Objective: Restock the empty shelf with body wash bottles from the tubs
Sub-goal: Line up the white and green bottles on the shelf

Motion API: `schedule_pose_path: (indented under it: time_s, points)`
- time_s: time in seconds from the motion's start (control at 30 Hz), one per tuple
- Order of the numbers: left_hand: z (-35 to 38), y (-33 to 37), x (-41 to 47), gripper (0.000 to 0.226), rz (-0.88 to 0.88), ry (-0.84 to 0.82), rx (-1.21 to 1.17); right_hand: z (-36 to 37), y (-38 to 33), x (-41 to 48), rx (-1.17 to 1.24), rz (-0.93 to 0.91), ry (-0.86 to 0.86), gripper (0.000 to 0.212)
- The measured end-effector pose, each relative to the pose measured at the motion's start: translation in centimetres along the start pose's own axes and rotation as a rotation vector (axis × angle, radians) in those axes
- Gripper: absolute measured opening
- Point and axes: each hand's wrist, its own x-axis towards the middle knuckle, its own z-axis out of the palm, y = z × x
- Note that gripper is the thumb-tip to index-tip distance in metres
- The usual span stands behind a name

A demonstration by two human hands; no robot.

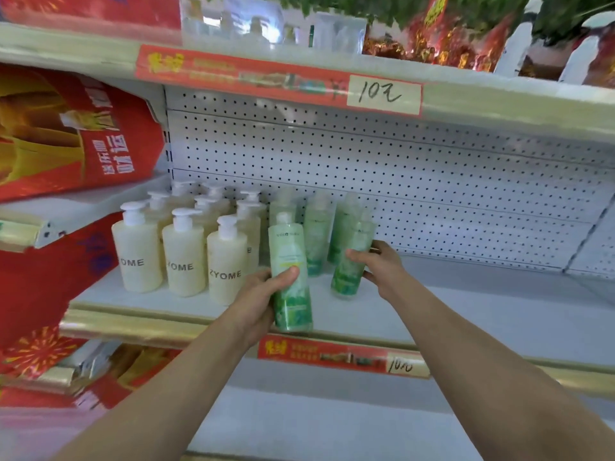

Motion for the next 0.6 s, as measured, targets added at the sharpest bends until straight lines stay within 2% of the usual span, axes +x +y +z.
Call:
schedule_pose_path:
  time_s: [0.13,0.3,0.6]
  points:
    - [0.9,-0.7,1.8,0.051,0.018,0.008,-0.026,0.1,0.9,3.0,-0.040,-0.046,-0.031,0.054]
    - [1.1,-0.8,3.5,0.064,0.002,-0.009,-0.012,0.1,1.8,5.3,-0.137,-0.097,-0.056,0.055]
    - [2.6,-1.3,4.8,0.057,0.007,-0.047,-0.042,0.0,2.6,6.2,-0.232,-0.140,-0.041,0.058]
